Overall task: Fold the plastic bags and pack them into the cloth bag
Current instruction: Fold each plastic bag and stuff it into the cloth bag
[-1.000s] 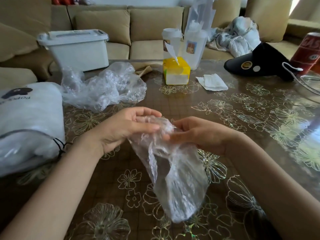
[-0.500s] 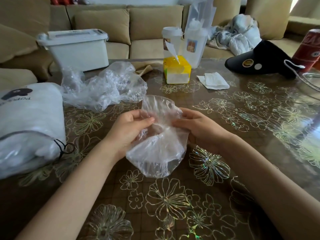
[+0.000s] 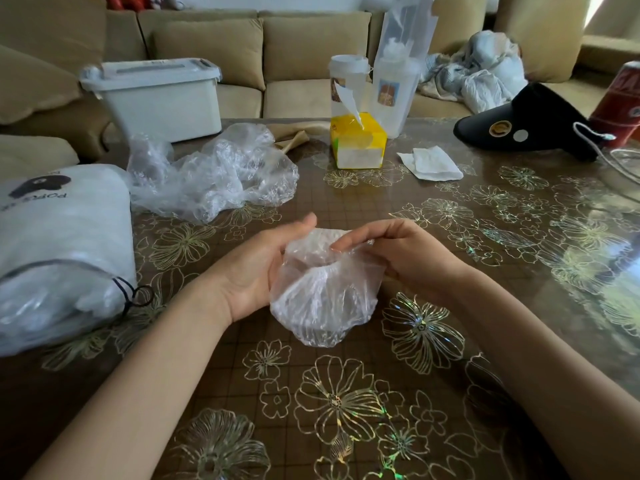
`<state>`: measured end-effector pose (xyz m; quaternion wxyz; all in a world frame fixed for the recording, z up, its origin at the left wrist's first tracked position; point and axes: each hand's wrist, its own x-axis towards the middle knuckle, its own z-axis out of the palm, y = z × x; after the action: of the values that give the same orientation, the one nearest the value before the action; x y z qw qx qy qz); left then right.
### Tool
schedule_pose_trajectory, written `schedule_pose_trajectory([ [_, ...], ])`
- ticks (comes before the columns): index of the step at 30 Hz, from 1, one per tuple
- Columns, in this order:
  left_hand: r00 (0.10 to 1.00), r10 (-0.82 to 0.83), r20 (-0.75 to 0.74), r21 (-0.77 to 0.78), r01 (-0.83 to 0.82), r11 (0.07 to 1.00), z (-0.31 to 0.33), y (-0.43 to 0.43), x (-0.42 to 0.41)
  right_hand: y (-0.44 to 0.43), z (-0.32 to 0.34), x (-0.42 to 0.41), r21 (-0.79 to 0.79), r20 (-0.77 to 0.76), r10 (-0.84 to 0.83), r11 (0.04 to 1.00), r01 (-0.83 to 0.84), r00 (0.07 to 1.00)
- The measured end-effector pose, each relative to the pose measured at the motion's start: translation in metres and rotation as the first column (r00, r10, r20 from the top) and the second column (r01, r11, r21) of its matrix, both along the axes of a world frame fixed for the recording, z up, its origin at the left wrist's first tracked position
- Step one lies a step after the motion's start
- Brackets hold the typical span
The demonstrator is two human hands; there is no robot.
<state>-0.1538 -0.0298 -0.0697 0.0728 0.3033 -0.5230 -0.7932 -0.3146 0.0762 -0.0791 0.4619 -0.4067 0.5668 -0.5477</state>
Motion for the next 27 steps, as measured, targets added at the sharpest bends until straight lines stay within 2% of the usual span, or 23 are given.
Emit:
schedule_pose_trajectory([
  [2,1.000,-0.019,0.023,-0.039,0.020,0.999,-0.002,0.000,-0.001,-0.001,0.000,0.001,-0.009,-0.078,-0.014,1.000,0.014,0.997],
  [4,0.997,0.064,0.051,-0.053,-0.061,0.997,-0.005,-0.002,-0.002,0.000,0.002,0.000,0.000,-0.091,0.004,1.000,-0.004,0.996],
  [9,0.986,0.165,0.020,-0.152,-0.160,0.975,-0.009,-0.006,-0.003,0.001,0.007,-0.005,0.017,0.128,-0.029,0.999,0.027,0.991],
  [12,0.984,0.174,-0.027,-0.210,-0.176,0.962,-0.009,-0.001,-0.006,0.000,0.001,-0.001,0.080,0.096,-0.014,0.997,0.007,0.995],
  [17,0.975,0.219,-0.036,-0.340,-0.218,0.915,-0.010,0.001,-0.007,-0.001,0.002,0.001,0.077,0.115,-0.018,0.997,0.010,0.993],
  [20,0.973,0.225,-0.062,-0.362,-0.231,0.903,-0.011,0.002,-0.007,0.001,0.003,0.005,0.082,0.051,0.024,0.996,-0.028,0.998],
  [24,0.971,0.222,-0.093,-0.370,-0.241,0.897,-0.013,0.001,-0.008,-0.002,-0.001,0.008,0.036,0.076,-0.116,0.993,0.113,0.990],
  [27,0.966,0.242,-0.089,-0.318,-0.258,0.912,-0.012,0.000,-0.009,-0.005,-0.003,0.005,-0.008,0.102,-0.141,0.990,0.142,0.985],
])
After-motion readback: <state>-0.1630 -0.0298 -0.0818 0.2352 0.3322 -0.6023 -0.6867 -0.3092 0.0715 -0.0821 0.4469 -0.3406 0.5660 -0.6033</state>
